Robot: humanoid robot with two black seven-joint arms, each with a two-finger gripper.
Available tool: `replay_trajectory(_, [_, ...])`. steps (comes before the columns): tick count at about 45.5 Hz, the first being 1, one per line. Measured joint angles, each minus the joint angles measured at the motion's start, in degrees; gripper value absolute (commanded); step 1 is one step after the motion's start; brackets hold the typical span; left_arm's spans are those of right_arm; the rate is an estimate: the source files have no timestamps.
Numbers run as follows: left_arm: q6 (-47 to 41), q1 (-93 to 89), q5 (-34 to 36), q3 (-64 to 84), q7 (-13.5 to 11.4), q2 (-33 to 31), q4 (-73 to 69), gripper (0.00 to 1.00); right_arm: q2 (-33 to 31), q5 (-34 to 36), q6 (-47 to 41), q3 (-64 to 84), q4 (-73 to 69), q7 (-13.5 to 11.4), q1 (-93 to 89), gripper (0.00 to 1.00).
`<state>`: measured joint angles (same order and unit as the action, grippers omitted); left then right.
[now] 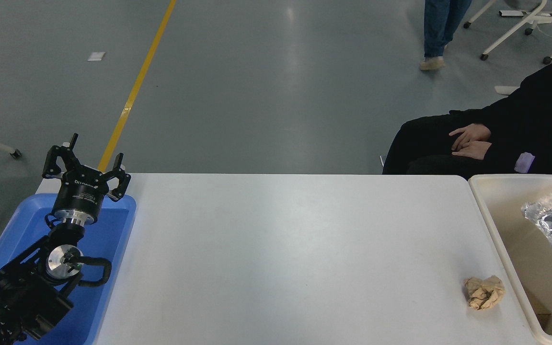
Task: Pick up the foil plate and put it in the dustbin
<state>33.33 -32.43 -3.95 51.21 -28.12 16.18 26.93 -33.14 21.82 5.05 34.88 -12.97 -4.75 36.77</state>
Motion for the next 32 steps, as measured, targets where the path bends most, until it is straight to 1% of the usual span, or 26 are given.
replay_trajectory(5, [0.0, 0.0, 0.0, 0.0, 0.0, 0.0, 0.0, 0.99, 0.6, 0.0, 0.1, -0.7, 1.4, -0.2, -1.2, 0.00])
replay_trajectory(6, [0.0, 0.0, 0.0, 0.0, 0.0, 0.0, 0.0, 0.99, 0.7, -0.1, 0.1, -0.8, 1.5, -0.2, -1.3, 0.12])
replay_trajectory(8, [0.0, 0.0, 0.0, 0.0, 0.0, 0.0, 0.0, 0.99, 0.9, -0.4, 0.1, -1.0, 1.9, -0.3, -1.7, 0.44])
replay_trajectory(9, [0.0, 0.0, 0.0, 0.0, 0.0, 0.0, 0.0, 0.99, 0.9, -0.5, 0.1, -1.0, 2.0, -0.3, -1.8, 0.59])
replay_trajectory(10, [0.0, 0.0, 0.0, 0.0, 0.0, 0.0, 0.0, 0.99, 1.0, -0.6, 0.1, -1.1, 2.1, -0.3, -1.9, 0.69])
replay_trajectory(11, [0.0, 0.0, 0.0, 0.0, 0.0, 0.0, 0.0, 0.99, 1.0, -0.9, 0.1, -1.2, 2.2, -0.3, -2.0, 0.75])
replay_trajectory(20, [0.0, 0.0, 0.0, 0.0, 0.0, 0.0, 0.0, 0.99, 1.1, -2.9, 0.2, -1.7, 2.7, -0.3, -2.1, 0.83])
replay_trajectory(23, [0.0, 0.0, 0.0, 0.0, 0.0, 0.0, 0.0, 0.99, 1.1, -3.3, 0.2, -1.8, 2.6, -0.3, -2.1, 0.87])
replay_trajectory(26, [0.0, 0.0, 0.0, 0.0, 0.0, 0.0, 0.0, 0.99, 1.1, -3.6, 0.2, -1.8, 2.4, -0.3, -2.0, 0.93])
replay_trajectory(32, [0.0, 0.0, 0.0, 0.0, 0.0, 0.0, 0.0, 0.99, 1.0, -4.0, 0.2, -2.1, 1.0, -0.3, -0.5, 0.98])
